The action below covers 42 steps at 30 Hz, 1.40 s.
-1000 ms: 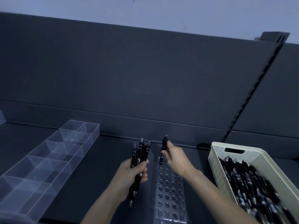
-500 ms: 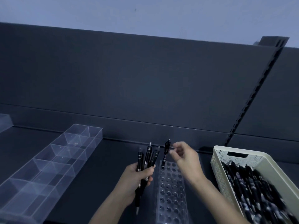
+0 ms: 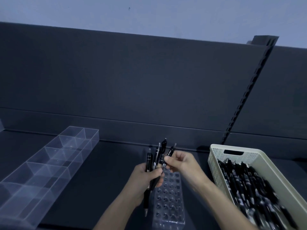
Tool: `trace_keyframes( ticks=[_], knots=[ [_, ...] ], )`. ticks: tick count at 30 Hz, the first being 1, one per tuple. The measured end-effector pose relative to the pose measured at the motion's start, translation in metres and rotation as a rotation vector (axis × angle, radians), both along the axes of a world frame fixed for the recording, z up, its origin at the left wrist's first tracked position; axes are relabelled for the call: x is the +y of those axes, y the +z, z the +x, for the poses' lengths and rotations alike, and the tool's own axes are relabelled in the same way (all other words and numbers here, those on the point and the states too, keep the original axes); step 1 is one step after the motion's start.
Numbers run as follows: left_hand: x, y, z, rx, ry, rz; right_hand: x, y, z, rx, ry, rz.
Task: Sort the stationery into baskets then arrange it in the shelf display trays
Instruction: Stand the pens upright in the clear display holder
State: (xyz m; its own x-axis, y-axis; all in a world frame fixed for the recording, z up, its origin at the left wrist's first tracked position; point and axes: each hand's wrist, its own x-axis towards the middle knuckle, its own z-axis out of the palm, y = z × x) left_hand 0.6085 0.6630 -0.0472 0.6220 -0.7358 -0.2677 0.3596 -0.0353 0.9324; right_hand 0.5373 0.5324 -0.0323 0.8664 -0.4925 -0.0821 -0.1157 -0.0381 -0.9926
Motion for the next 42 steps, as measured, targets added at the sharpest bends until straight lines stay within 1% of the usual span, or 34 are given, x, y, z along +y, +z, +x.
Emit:
trace_keyframes(
  ticks=[2,4,7,9,12,15,19,21,27,30,36,42],
  knots=[
    [-0.002,0.0,-0.001,-0.015,0.017,0.019,0.003,0.0,0.0,0.044,-0.014,-0.059],
    [0.0,-0.003,0.005,-0.039,0.078,0.064,-0.004,0.004,0.0,0.033,-0.088,-0.104],
    [0.009,-0.01,0.018,-0.142,0.134,0.161,-0.027,0.012,0.001,0.022,-0.248,-0.294],
    [0.018,-0.017,0.023,-0.148,0.126,0.185,-0.034,0.006,0.006,0.071,-0.281,-0.419],
    [0.018,-0.02,0.022,-0.091,0.121,0.191,-0.033,-0.001,0.014,0.144,-0.238,-0.559],
    [0.016,-0.019,0.022,-0.041,0.111,0.157,-0.029,-0.004,0.02,0.175,-0.17,-0.63],
    [0.018,-0.018,0.022,-0.037,0.078,0.12,-0.024,-0.012,0.026,0.304,-0.035,-0.757],
    [0.02,-0.018,0.022,-0.057,0.083,0.111,-0.022,-0.016,0.028,0.324,-0.001,-0.776],
    [0.021,-0.02,0.023,-0.158,0.062,0.115,-0.022,-0.023,0.028,0.346,-0.027,-0.799],
    [0.019,-0.019,0.022,-0.15,0.055,0.105,-0.022,-0.028,0.027,0.343,-0.049,-0.779],
    [0.014,-0.016,0.02,-0.145,0.034,0.088,-0.026,-0.029,0.025,0.302,-0.005,-0.76],
    [0.008,-0.01,0.013,-0.078,0.015,0.064,-0.031,-0.031,0.027,0.277,0.023,-0.74]
  ],
)
